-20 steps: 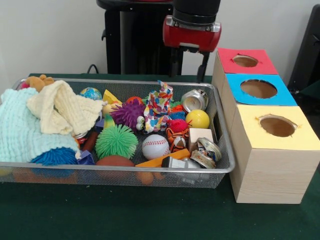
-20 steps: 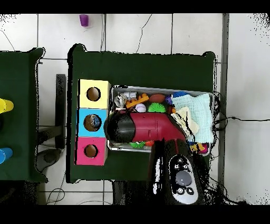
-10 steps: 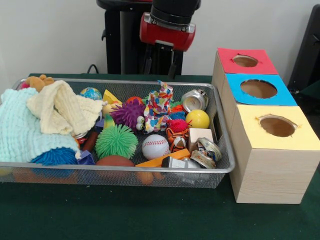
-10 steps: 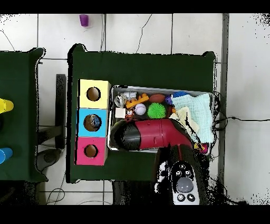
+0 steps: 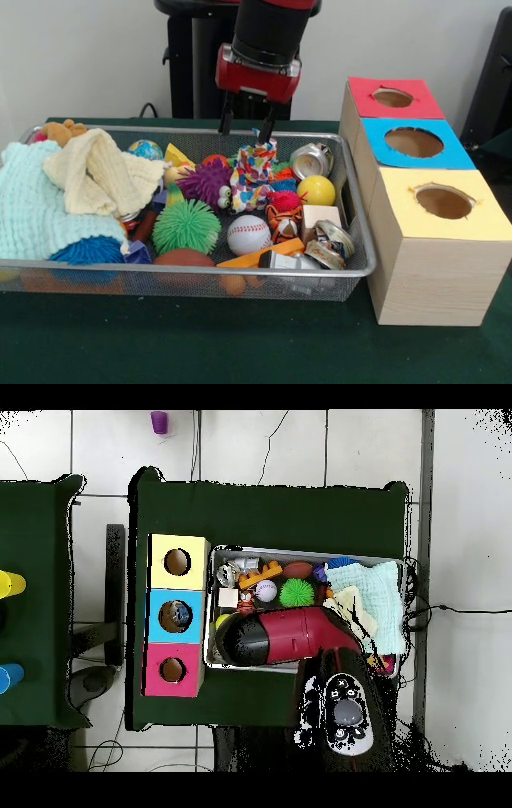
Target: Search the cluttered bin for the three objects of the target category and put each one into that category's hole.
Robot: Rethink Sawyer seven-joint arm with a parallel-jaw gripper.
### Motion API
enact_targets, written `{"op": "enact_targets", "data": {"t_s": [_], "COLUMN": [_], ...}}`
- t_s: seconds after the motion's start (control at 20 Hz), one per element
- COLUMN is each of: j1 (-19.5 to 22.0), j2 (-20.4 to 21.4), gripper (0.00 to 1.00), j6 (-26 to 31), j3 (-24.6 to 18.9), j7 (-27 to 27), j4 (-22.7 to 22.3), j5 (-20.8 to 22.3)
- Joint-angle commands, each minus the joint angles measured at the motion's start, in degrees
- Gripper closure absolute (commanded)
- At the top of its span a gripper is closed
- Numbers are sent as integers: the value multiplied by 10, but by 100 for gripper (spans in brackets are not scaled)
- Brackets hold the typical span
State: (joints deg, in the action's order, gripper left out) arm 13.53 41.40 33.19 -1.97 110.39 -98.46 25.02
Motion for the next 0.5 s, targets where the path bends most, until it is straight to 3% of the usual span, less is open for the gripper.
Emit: {"op": "enact_targets", "data": {"t_s": [0.05,0.5], "j1": [11,58], "j2": [-64,-67], "gripper": [0,0], "j6": [-43,28], "j3": [-24,-39], "j7": [-4,-66], "j4": [49,79], "j5": [45,31]}}
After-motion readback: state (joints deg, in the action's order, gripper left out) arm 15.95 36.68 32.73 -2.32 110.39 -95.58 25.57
